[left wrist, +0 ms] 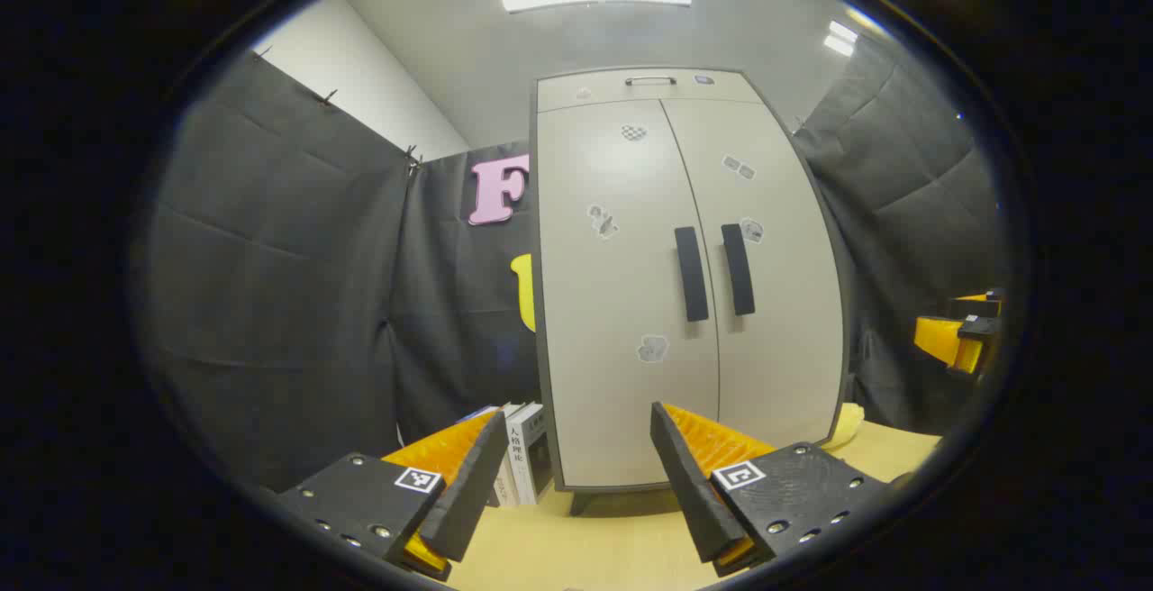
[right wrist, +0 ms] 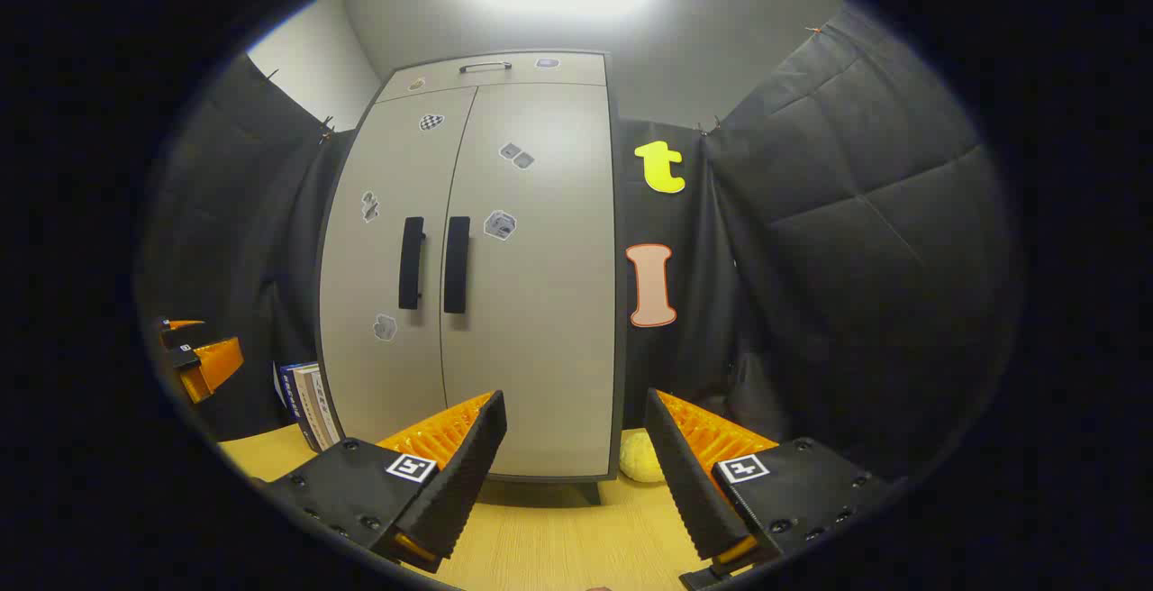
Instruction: Open the right door of the double-door shoe cabinet with the right hand, and open the left door with the left hand.
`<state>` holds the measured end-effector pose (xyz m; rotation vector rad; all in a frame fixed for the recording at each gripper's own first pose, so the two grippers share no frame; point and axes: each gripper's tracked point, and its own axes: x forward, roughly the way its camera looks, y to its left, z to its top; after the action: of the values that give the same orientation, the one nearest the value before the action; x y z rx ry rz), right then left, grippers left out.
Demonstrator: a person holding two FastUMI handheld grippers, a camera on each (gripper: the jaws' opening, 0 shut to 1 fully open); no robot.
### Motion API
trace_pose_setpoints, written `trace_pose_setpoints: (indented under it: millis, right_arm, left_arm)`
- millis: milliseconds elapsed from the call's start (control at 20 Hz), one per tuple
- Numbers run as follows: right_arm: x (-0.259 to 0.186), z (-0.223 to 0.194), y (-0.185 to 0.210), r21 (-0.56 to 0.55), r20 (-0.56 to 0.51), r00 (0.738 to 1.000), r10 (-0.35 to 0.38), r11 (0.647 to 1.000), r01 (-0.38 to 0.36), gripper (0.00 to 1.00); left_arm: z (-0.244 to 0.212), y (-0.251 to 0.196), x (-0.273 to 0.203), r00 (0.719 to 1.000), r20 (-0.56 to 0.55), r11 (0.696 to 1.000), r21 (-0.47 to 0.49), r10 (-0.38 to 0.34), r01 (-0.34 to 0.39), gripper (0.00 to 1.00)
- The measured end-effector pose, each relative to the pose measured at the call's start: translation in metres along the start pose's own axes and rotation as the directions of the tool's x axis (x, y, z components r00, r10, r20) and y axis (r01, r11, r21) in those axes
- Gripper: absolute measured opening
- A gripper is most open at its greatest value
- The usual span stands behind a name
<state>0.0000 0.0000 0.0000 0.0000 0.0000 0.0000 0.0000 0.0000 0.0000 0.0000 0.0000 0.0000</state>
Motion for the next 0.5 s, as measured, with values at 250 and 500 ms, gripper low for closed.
trace_pose_setpoints:
  millis: [250, 500]
  right_arm:
    - [0.0016, -0.0065, -0.0016, 0.005, -0.019, 1.0, -0.004, 1.0, 0.004, 0.97]
    - [0.0045, -0.0087, -0.0014, 0.008, -0.027, 1.0, -0.006, 1.0, 0.006, 0.97]
  left_arm:
    - [-0.0001, -0.0007, -0.0022, 1.0, -0.002, 1.0, -0.003, 0.004, -0.004, 0.93]
    - [-0.0012, 0.0024, -0.004, 1.0, -0.008, 1.0, 0.0, 0.009, -0.009, 0.93]
